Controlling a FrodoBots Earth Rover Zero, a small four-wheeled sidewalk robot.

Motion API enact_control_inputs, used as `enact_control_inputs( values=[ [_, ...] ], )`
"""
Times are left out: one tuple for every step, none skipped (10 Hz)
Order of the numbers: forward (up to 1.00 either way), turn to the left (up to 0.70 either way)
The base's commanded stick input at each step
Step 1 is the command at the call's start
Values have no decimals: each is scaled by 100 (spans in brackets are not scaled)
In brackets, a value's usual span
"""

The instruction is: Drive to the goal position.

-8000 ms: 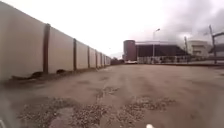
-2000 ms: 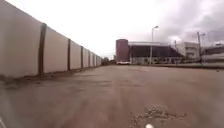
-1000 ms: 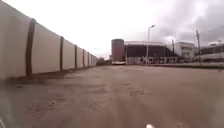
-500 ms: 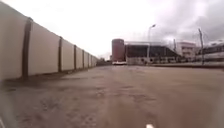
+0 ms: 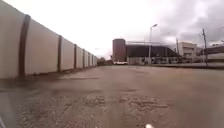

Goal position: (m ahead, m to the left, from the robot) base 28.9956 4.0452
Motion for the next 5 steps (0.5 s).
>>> enact_control_inputs(
  values=[
    [60,0],
    [57,0],
    [60,-6],
    [60,-11],
    [60,-14]
  ],
)
